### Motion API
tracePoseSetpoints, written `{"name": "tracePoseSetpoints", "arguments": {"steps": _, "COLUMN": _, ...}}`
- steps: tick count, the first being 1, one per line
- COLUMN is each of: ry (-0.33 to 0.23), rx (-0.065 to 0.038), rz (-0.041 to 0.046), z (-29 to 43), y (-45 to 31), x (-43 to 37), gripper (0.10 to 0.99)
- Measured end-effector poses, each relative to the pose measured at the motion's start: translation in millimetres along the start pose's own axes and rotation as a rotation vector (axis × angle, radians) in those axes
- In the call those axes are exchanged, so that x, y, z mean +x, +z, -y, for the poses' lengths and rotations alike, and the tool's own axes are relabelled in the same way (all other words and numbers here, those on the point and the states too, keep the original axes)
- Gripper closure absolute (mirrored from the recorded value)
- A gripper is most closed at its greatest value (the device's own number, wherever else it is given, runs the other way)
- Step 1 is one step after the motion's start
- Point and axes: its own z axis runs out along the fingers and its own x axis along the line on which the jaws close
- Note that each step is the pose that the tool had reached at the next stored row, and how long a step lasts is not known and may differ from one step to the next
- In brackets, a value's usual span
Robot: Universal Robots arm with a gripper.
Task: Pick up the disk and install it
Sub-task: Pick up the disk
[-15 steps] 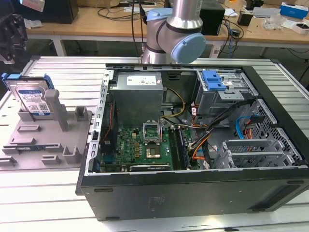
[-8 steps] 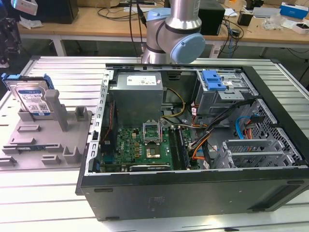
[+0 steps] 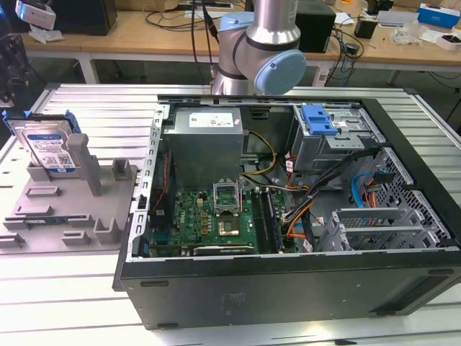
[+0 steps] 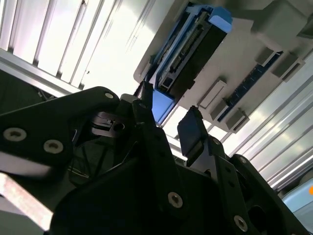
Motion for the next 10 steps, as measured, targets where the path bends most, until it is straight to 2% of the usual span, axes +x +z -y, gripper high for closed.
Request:
{"name": "tracePoseSetpoints", "arguments": {"steps": 8, "ry": -0.01, "rx": -0.002, "rz": -0.0002, "z": 0.1, "y": 5.3, "x": 0.2, "gripper": 0.604}}
{"name": "tracePoseSetpoints", "arguments": {"steps": 10, "ry": -0.012, "rx": -0.003, "rz": -0.0002, "z": -0.8, "y": 8.6, "x": 0.2, "gripper": 0.604}}
